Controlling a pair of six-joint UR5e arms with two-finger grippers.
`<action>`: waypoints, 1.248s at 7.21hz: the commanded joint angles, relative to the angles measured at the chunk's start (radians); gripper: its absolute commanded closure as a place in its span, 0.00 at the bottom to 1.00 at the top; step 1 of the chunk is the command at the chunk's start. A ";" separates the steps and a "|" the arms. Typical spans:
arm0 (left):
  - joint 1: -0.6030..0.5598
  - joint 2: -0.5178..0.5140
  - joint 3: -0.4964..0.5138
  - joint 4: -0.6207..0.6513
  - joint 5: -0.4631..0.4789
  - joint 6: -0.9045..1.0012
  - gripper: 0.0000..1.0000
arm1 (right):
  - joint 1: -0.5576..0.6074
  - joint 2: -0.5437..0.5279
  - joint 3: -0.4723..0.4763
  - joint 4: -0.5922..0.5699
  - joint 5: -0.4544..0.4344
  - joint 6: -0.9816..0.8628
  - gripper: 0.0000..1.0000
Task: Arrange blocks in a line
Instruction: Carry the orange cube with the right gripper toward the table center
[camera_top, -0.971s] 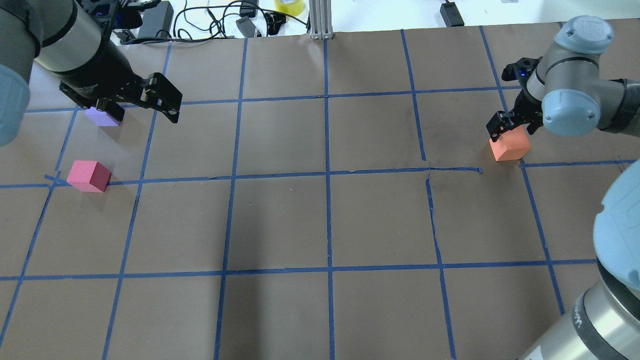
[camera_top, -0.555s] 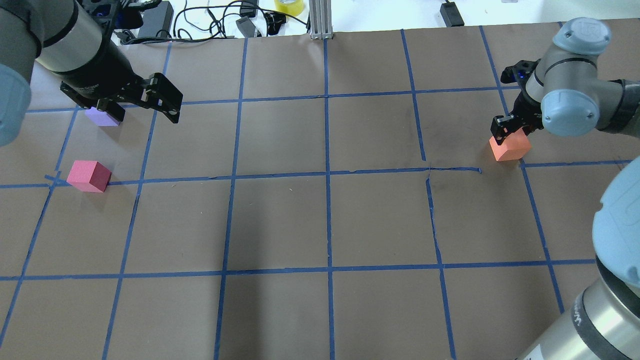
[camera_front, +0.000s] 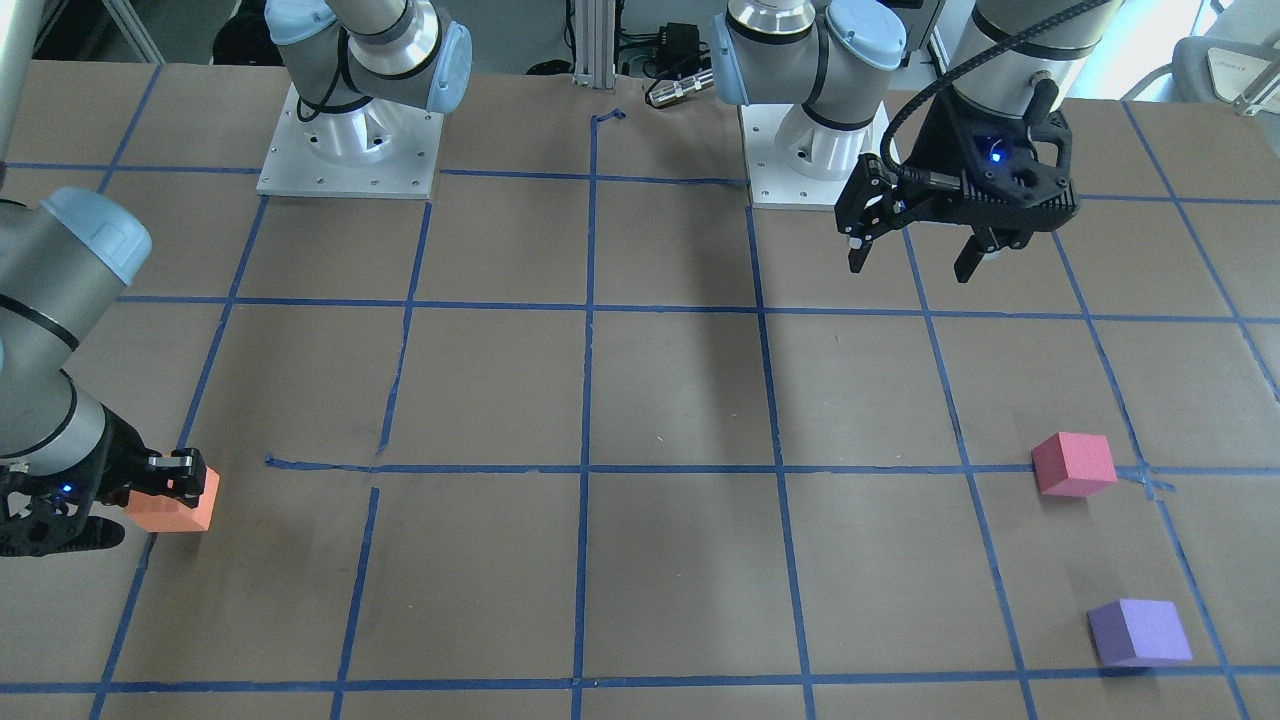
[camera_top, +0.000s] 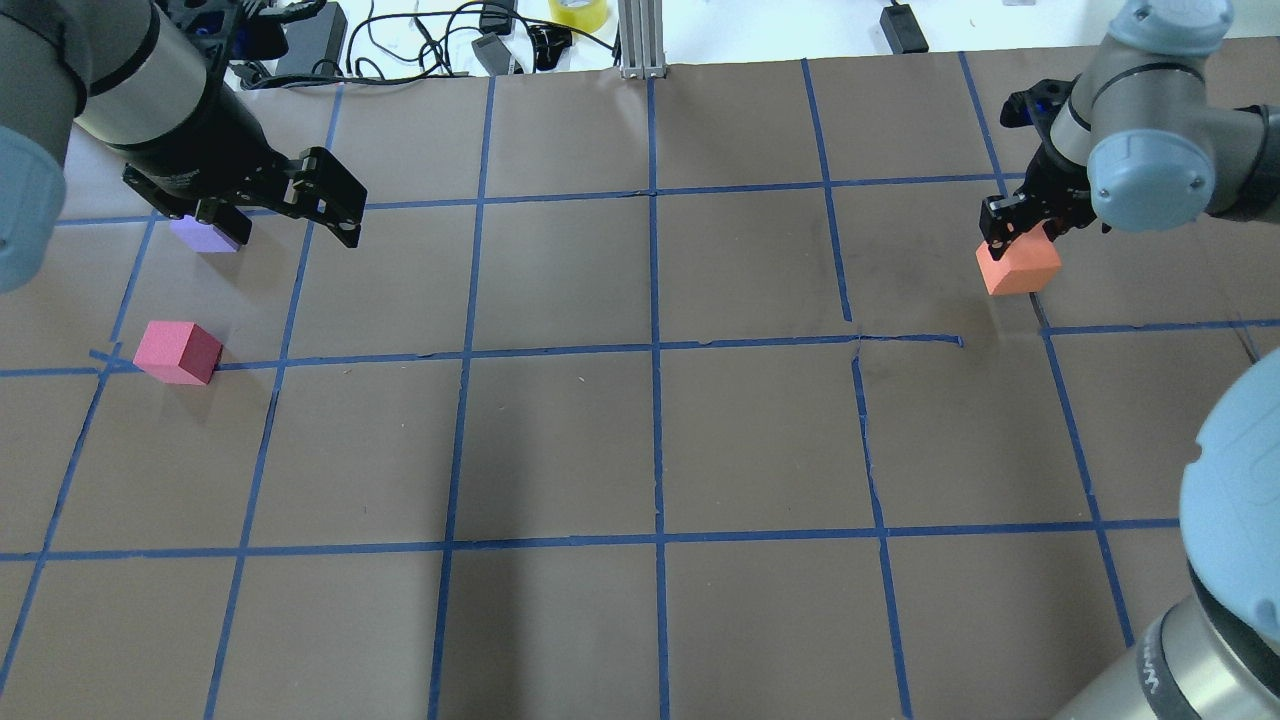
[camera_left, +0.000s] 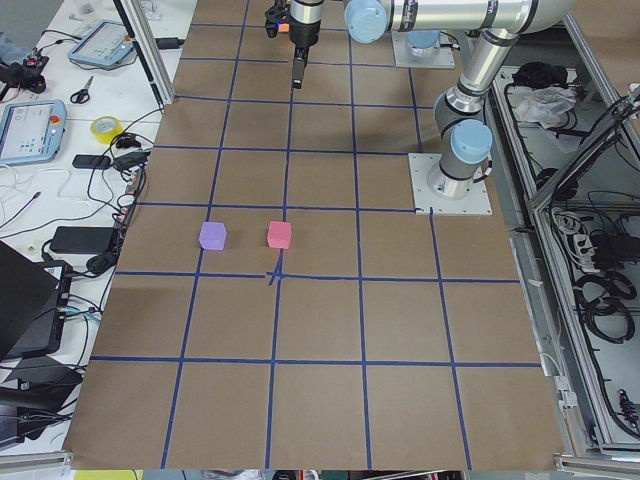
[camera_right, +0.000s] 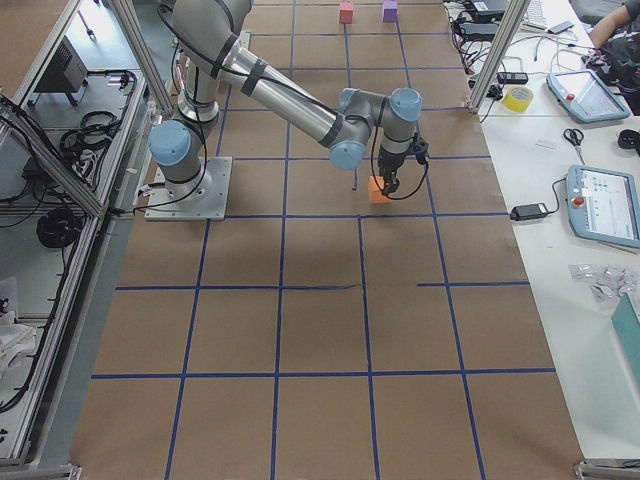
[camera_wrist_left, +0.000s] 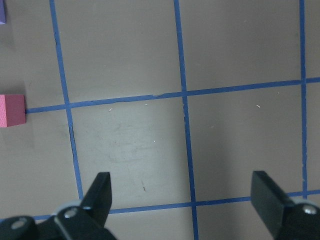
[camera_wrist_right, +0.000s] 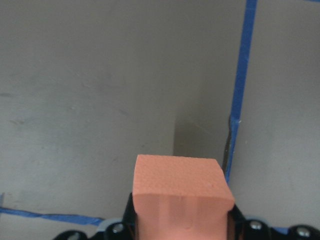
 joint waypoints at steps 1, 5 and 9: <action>0.000 -0.001 0.000 0.002 -0.001 0.000 0.00 | 0.171 -0.034 -0.045 0.077 0.000 0.251 1.00; 0.000 -0.001 0.000 0.000 -0.001 -0.002 0.00 | 0.466 0.064 -0.160 0.065 0.027 0.663 0.98; 0.000 0.007 -0.008 0.002 -0.001 0.000 0.00 | 0.597 0.219 -0.292 0.034 0.035 0.711 0.92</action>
